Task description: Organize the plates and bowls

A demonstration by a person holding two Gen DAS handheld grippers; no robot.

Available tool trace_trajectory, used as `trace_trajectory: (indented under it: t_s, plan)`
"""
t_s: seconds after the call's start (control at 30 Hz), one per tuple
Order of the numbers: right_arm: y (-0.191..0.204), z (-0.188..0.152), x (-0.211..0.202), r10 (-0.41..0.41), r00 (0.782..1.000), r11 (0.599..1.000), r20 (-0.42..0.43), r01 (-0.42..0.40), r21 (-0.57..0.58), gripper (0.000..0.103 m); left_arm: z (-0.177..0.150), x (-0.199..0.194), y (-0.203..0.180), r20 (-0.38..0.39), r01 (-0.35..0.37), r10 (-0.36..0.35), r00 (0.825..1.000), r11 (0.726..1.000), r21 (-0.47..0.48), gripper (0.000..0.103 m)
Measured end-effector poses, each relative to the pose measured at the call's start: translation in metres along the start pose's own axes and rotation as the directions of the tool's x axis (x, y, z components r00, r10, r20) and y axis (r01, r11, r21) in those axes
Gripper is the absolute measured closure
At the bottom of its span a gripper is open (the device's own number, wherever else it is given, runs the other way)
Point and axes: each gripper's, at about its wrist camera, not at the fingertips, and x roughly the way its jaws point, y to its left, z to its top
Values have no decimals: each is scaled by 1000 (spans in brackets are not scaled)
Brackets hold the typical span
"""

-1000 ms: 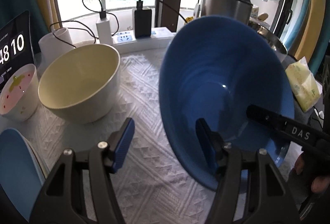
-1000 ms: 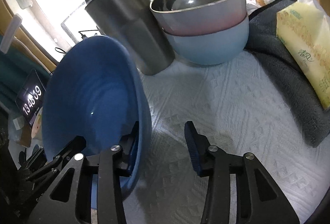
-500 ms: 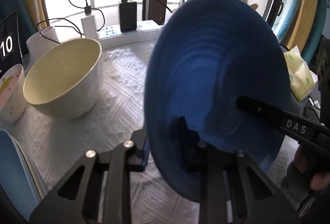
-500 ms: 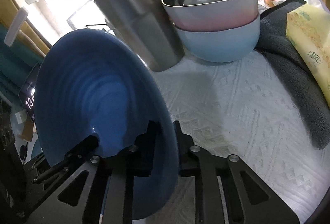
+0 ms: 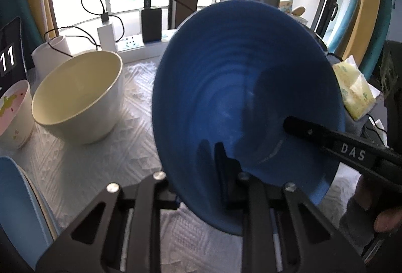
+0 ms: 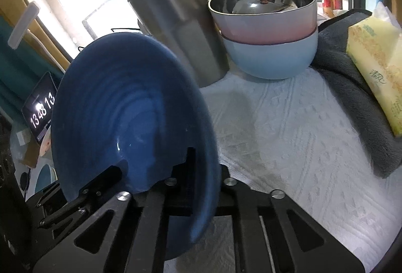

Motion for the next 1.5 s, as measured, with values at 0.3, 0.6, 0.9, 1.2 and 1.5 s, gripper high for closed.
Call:
trace_trajectory:
  t_s: [0.3,0.6,0.9,1.2,1.5]
  plan:
    - [8,-5,-7,-16,1000,1000,17,16,0,97,-3,-18,4,29,3,-3,1000,1000,-4,81]
    - [21,-8,-25,-16,999,1000,34,16,-10,96,-14,-42,9,58,4,-3,998,1000,-6,81]
    - [32,-22,-46,-15,998,1000,54,16,-19,96,-24,-65,16,71,5,-4,997,1000,-4,81]
    - [45,-25,-45,-11,998,1000,54,12,-20,96,-34,-76,18,75,3,-2,997,1000,-7,81]
    - [55,-34,-44,-3,999,1000,53,4,-29,96,-49,-94,32,80,-3,5,997,1000,-14,81]
